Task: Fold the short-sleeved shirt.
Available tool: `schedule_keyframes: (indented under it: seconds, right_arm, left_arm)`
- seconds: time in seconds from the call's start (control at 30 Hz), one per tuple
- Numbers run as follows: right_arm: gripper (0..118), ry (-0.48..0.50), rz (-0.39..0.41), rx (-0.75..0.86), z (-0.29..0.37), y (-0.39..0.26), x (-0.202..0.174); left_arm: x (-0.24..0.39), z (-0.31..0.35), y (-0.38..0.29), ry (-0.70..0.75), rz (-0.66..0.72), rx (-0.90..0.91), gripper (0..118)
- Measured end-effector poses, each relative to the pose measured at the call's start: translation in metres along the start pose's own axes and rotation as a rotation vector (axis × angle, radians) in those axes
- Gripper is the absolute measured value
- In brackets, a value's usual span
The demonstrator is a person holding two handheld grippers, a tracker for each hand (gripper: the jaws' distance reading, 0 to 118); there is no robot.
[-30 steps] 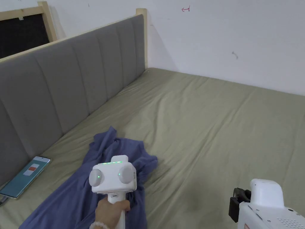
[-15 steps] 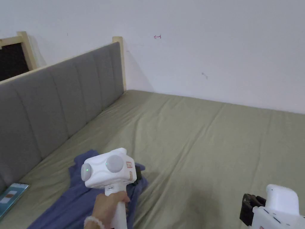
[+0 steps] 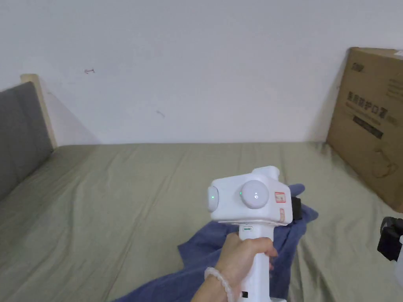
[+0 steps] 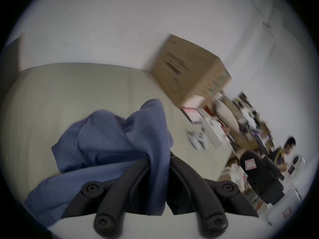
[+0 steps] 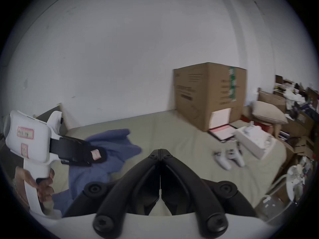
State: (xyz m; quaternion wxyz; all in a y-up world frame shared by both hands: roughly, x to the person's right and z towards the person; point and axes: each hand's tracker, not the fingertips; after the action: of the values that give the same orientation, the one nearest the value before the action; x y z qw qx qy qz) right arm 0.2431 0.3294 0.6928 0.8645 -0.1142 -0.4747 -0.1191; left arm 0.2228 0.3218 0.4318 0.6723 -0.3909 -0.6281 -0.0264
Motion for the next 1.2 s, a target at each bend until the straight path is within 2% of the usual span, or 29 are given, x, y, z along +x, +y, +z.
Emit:
schedule_keyframes:
  seconds: [0.1, 0.2, 0.3, 0.4, 0.43, 0.47, 0.5, 0.53, 0.57, 0.6, 0.7, 0.73, 0.77, 0.8, 0.83, 0.87, 0.93, 1.03, 1.2]
  right_arm:
    - [0, -0.079, -0.026, -0.017, 0.011, -0.007, 0.041]
    - [0, -0.130, -0.073, -0.057, 0.014, -0.020, 0.071]
    - [0, -0.158, -0.065, -0.094, 0.016, -0.033, 0.085]
    - [0, -0.170, -0.043, -0.121, 0.012, -0.041, 0.088]
    - [0, -0.171, -0.046, -0.130, 0.010, -0.042, 0.087]
    - [0, -0.167, -0.048, -0.137, 0.009, -0.043, 0.086]
    - [0, -0.156, -0.048, -0.141, 0.007, -0.044, 0.084]
    - [0, -0.150, -0.046, -0.145, 0.005, -0.045, 0.080]
    - [0, -0.140, -0.035, -0.150, 0.003, -0.046, 0.076]
    - [0, -0.130, -0.015, -0.157, 0.002, -0.046, 0.070]
    - [0, -0.105, 0.013, -0.167, -0.002, -0.047, 0.055]
    - [0, -0.092, 0.009, -0.170, -0.004, -0.047, 0.051]
    - [0, -0.070, 0.004, -0.170, -0.004, -0.048, 0.047]
    - [0, -0.052, 0.002, -0.172, -0.005, -0.050, 0.042]
    - [0, -0.045, 0.007, -0.176, -0.007, -0.051, 0.036]
    - [0, -0.037, 0.018, -0.182, -0.009, -0.053, 0.030]
    - [0, -0.015, 0.044, -0.200, -0.012, -0.059, 0.019]
    - [0, 0.024, 0.072, -0.230, -0.019, -0.066, 0.002]
    - [0, 0.074, 0.079, -0.259, -0.033, -0.073, -0.024]
  left_arm:
    - [0.054, -0.049, -0.033, -0.068, -0.063, -0.112, 4]
    - [0.078, -0.091, -0.078, -0.043, -0.089, -0.237, 4]
    - [0.077, -0.112, -0.115, -0.032, -0.114, -0.289, 4]
    - [0.065, -0.119, -0.128, 0.005, -0.114, -0.312, 4]
    - [0.059, -0.118, -0.127, 0.004, -0.113, -0.314, 8]
    - [0.055, -0.115, -0.124, 0.026, -0.102, -0.325, 22]
    - [0.051, -0.111, -0.120, 0.056, -0.105, -0.321, 59]
    - [0.047, -0.108, -0.118, 0.063, -0.113, -0.311, 108]
    - [0.041, -0.099, -0.113, 0.067, -0.110, -0.281, 118]
    - [0.035, -0.086, -0.108, 0.075, -0.103, -0.213, 117]
    - [0.009, -0.059, -0.095, 0.128, -0.055, -0.195, 112]
    - [-0.003, -0.047, -0.095, 0.121, -0.027, -0.163, 97]
    - [-0.015, -0.033, -0.096, 0.138, -0.001, -0.136, 69]
    - [-0.027, -0.020, -0.099, 0.184, 0.008, -0.122, 28]
    - [-0.040, -0.010, -0.101, 0.235, 0.008, -0.118, 0]
    - [-0.053, 0.002, -0.110, 0.326, -0.001, -0.131, 0]
    - [-0.081, 0.028, -0.133, 0.372, 0.004, -0.103, 0]
    - [-0.123, 0.065, -0.154, 0.449, 0.097, -0.125, 0]
    - [-0.188, 0.120, -0.141, 0.544, 0.225, -0.039, 0]
